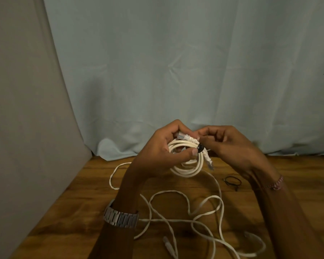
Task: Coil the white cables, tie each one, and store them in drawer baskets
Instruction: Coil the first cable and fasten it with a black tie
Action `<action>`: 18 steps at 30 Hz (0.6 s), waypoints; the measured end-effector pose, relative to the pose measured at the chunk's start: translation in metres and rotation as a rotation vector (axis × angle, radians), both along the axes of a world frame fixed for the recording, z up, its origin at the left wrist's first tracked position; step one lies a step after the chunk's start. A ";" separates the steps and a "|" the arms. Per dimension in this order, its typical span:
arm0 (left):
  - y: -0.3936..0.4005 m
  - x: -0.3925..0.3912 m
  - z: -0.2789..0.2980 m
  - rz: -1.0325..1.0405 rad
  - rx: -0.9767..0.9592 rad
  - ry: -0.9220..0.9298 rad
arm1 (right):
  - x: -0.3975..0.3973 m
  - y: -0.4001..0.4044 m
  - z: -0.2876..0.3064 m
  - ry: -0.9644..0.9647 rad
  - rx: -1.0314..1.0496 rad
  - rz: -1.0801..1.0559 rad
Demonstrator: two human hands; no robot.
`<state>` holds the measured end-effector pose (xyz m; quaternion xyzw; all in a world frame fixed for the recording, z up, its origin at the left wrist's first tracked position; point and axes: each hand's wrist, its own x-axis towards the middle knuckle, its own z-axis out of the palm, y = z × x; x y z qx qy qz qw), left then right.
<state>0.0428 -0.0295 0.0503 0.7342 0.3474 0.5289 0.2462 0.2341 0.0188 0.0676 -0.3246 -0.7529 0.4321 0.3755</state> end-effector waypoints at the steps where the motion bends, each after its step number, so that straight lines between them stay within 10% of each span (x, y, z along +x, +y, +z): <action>1: 0.000 -0.001 0.000 -0.002 -0.004 -0.005 | 0.001 0.000 0.001 0.004 0.003 0.004; 18: 0.022 -0.002 -0.010 0.288 -0.152 -0.153 | 0.008 0.008 -0.003 -0.048 0.061 -0.143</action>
